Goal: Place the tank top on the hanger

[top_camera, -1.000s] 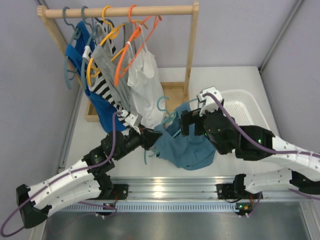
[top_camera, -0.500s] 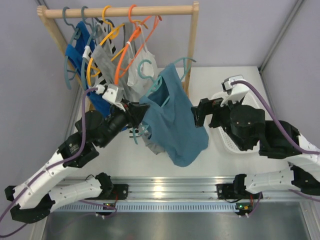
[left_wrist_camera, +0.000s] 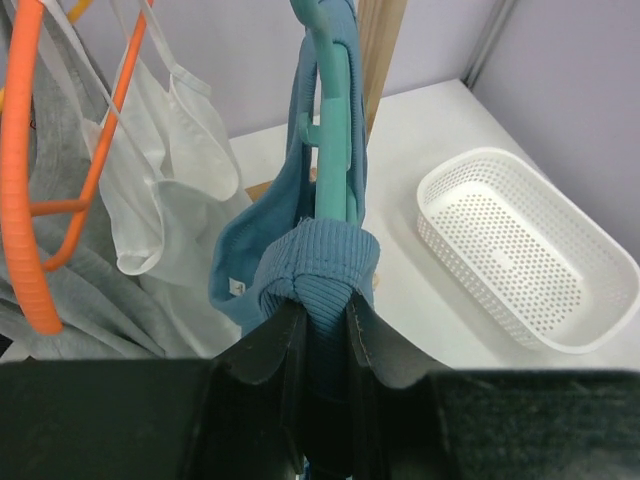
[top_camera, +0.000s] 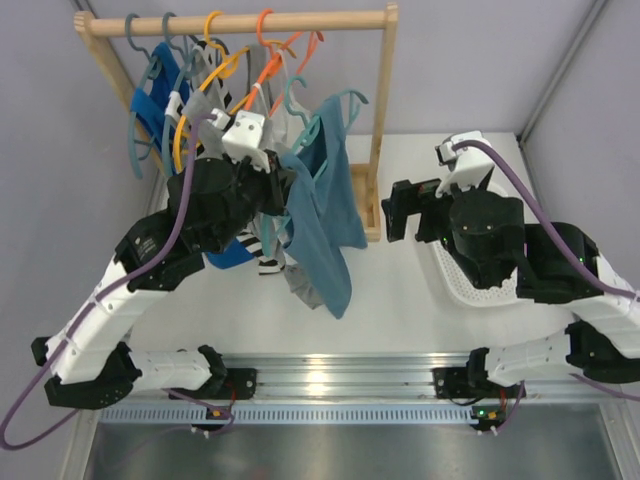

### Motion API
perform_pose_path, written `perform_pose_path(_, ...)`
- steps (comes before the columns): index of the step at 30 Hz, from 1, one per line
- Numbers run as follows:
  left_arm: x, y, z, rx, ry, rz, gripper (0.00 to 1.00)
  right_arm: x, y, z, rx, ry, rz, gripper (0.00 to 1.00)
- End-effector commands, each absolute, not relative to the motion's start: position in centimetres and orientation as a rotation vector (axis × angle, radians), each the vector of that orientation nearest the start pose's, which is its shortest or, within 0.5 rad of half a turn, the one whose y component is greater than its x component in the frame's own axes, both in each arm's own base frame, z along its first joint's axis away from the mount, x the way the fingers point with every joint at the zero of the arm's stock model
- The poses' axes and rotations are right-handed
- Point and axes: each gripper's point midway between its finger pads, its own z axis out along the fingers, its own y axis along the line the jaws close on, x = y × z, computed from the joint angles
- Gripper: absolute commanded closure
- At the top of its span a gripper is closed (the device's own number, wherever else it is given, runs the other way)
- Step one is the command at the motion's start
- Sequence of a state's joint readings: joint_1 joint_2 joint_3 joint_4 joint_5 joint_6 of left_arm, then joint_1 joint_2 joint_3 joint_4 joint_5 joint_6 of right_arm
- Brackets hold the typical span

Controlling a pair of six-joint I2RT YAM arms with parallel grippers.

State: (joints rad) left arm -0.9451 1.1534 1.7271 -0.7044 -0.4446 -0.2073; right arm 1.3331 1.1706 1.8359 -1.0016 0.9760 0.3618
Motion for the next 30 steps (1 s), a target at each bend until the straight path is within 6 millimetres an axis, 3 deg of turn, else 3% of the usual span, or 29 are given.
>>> perform_pose_path(1,24.7,-20.4,48.6,0.266,1.67,-0.402,1.0,18.7,19.6,45.6,-0.276,1.766,0.245,0.0)
perform_pose_path(16,28.7,-21.1,53.2,0.246,1.592,-0.23,1.0,18.7,19.6,45.4,-0.287,1.781,0.243,0.0)
perform_pose_path(25,31.1,-21.9,56.2,0.232,1.502,-0.254,1.0,18.6,19.6,44.7,-0.289,1.794,0.248,0.0)
perform_pose_path(30,32.8,-22.1,56.8,0.222,1.483,-0.247,1.0,18.5,19.5,44.2,-0.288,1.801,0.248,0.0)
